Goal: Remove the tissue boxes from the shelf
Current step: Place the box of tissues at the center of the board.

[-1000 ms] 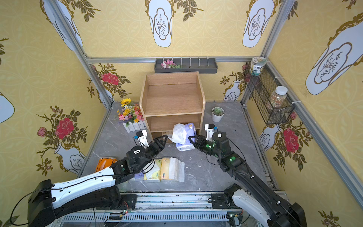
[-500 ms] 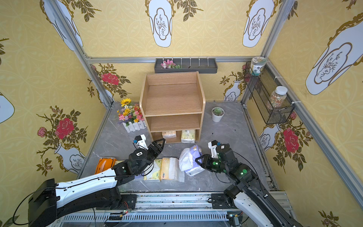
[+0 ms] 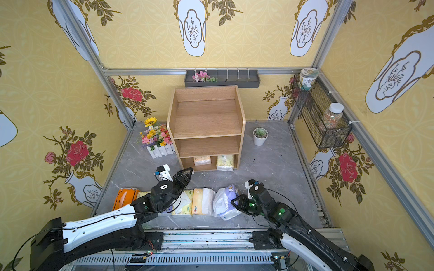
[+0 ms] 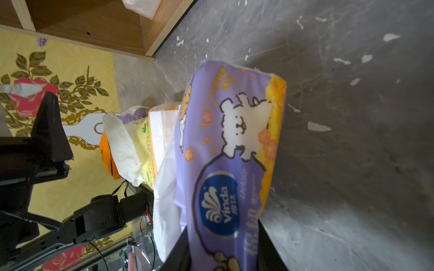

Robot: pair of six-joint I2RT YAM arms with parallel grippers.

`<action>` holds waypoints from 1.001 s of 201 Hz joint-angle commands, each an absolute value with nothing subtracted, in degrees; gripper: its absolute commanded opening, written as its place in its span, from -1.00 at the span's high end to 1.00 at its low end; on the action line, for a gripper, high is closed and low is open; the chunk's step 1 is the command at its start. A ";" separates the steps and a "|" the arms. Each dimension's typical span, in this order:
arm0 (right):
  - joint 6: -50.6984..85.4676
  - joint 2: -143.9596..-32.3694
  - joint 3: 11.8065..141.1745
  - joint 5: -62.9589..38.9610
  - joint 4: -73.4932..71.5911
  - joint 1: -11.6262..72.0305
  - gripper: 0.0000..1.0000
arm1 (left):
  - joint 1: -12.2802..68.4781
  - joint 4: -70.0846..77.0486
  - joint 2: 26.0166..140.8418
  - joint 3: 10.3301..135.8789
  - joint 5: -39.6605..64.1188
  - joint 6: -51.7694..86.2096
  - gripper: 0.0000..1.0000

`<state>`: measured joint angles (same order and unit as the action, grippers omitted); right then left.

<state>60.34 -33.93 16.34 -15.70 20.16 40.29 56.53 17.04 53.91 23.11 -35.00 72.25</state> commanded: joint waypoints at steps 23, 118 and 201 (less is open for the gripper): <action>64.59 -39.49 12.38 -15.33 5.96 43.23 0.30 | 56.43 16.28 52.64 22.24 -37.11 73.98 -0.19; 56.78 -49.13 18.93 -6.26 18.86 44.30 -0.86 | 56.39 15.49 53.13 22.58 -37.65 74.97 -0.18; 49.36 -52.55 23.84 -7.38 17.50 45.15 -0.34 | 56.40 15.99 54.31 22.76 -37.28 74.61 -0.16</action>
<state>52.14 -51.37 23.29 -5.13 20.93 44.66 56.42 15.16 53.89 22.59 -37.28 75.24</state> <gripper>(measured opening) 0.698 0.585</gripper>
